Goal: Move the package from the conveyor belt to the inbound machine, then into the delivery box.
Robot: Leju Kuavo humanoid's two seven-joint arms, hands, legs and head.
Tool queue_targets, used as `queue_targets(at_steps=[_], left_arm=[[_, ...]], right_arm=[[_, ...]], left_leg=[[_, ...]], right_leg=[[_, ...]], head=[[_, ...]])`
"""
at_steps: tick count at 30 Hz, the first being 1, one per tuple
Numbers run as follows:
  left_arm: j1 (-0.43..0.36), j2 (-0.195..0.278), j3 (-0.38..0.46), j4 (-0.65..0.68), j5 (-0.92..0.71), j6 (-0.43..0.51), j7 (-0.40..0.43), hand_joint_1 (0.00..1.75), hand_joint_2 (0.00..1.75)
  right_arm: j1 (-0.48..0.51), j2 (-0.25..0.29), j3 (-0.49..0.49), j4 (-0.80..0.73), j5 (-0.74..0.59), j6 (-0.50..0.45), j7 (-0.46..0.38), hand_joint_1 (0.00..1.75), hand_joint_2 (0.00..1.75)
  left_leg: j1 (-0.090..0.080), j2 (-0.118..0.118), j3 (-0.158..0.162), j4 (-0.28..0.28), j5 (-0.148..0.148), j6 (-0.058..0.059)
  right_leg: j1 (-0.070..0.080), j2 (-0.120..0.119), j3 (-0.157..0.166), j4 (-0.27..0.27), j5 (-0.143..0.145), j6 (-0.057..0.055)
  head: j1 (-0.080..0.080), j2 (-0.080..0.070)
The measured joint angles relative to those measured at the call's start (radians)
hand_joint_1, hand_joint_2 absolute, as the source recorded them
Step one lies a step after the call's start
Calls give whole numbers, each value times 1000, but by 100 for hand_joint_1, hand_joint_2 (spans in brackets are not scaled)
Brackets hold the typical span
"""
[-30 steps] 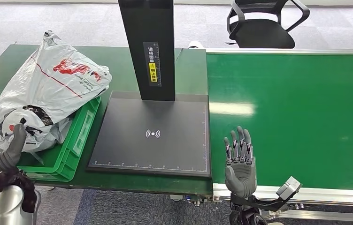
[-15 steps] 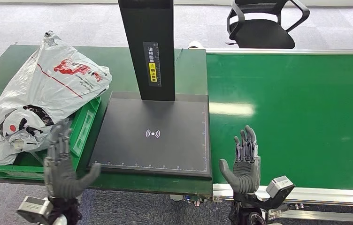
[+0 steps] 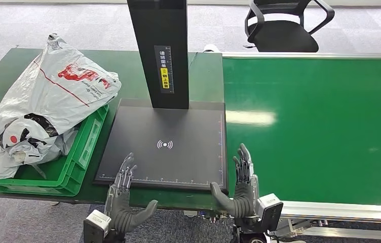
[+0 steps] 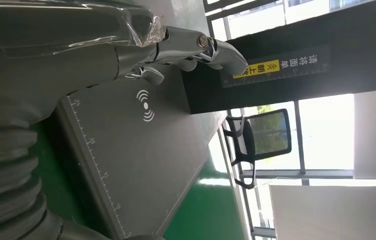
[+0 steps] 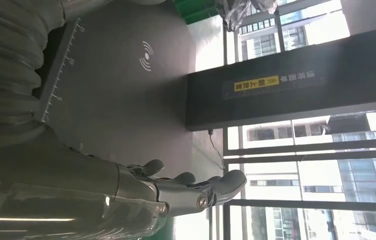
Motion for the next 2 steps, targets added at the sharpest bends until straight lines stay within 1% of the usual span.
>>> queue_targets(at_steps=[2], left_arm=[[15,-5,0,-10,0,2,4,0,175]], right_arm=[[10,1,6,0,0,2,2,0,175]], left_leg=[[0,0,0,0,0,0]], right_leg=[[0,0,0,0,0,0]], head=[[0,0]])
